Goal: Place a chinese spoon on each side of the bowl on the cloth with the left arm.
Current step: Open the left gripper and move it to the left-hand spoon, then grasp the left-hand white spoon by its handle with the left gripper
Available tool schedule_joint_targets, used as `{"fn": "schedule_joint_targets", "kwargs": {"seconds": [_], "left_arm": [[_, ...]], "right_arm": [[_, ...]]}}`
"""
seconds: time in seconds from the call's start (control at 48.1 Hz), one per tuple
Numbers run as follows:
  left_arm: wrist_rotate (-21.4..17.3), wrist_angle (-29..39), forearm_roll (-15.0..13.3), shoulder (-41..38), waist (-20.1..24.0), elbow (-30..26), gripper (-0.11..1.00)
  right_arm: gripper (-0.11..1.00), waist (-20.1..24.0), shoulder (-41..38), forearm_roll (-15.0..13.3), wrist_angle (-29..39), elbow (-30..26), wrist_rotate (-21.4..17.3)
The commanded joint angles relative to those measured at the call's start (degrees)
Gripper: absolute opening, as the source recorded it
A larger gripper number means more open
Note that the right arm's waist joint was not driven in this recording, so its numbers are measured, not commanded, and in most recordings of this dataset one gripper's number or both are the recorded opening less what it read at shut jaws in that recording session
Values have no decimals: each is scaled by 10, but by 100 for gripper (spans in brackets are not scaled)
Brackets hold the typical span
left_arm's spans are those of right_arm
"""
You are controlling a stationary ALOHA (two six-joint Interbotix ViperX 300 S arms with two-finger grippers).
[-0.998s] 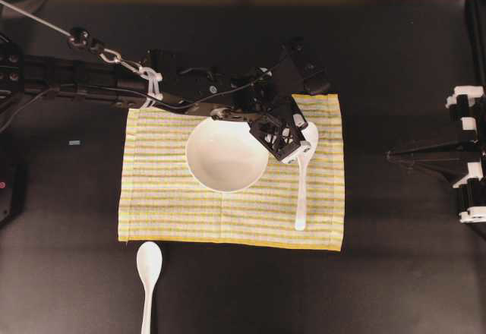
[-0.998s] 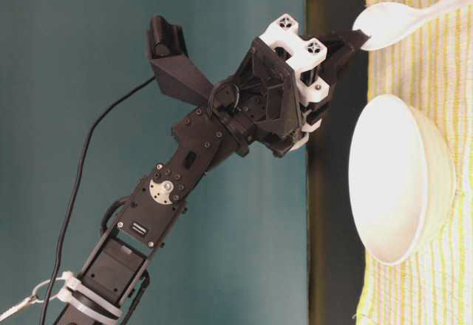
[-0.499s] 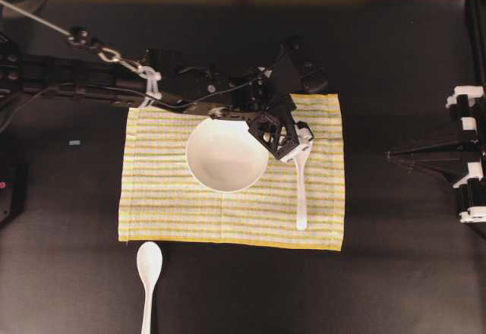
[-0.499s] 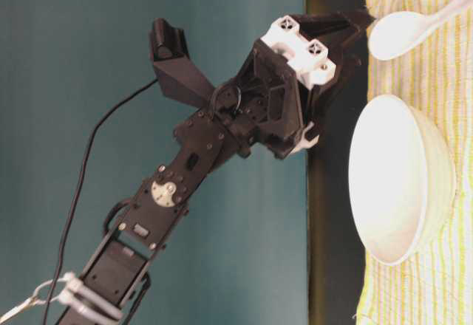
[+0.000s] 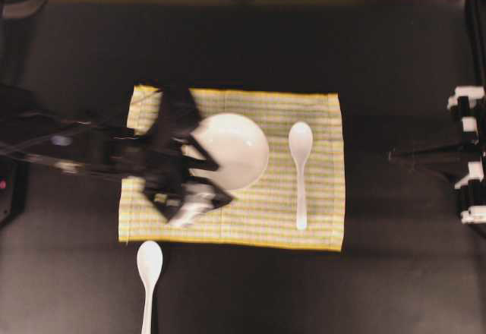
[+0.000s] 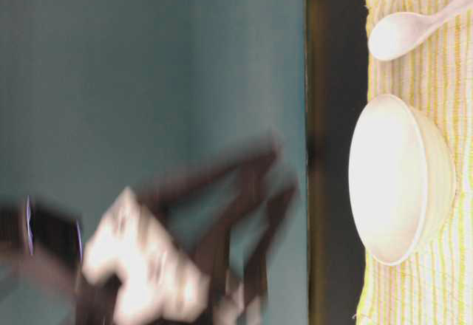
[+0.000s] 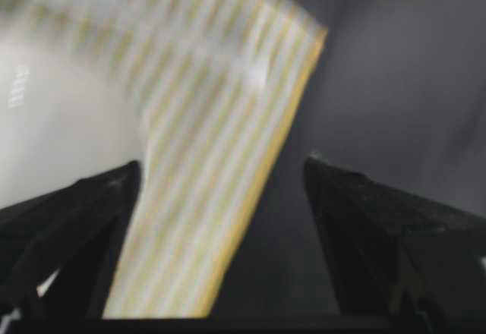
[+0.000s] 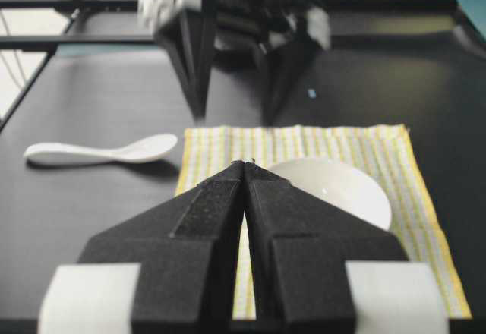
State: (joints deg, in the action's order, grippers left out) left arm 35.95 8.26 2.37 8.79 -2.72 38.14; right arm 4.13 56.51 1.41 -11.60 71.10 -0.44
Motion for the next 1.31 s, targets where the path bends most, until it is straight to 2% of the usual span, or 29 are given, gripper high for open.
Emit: {"fn": "schedule_joint_targets", "kwargs": {"seconds": [0.0,0.208,0.291,0.478,0.624,1.102,1.227,1.289], "left_arm": [[21,-5,2,57,-36,64,82],[73,-16,2,84,-113,156,82],[90,-38,2,79,-122,177,82],[96,-120,2,41,-132,221,81],[94,-163,2,11,-132,221,79],[94,-168,2,-43,-138,214,71],[94,-168,2,-44,-138,208,59],[94,-168,2,-42,-138,207,45]], "right_arm": [[0,0,-3,1,-4,-4,-1],[0,0,-2,1,-6,-4,-2],[0,0,-2,1,-6,-4,-2],[0,0,-2,1,-3,-4,-3],[0,0,-2,1,-3,-4,-2],[0,0,-2,1,-3,-2,-3],[0,0,-2,1,-3,-2,-3],[0,0,-2,1,-2,-2,-3]]}}
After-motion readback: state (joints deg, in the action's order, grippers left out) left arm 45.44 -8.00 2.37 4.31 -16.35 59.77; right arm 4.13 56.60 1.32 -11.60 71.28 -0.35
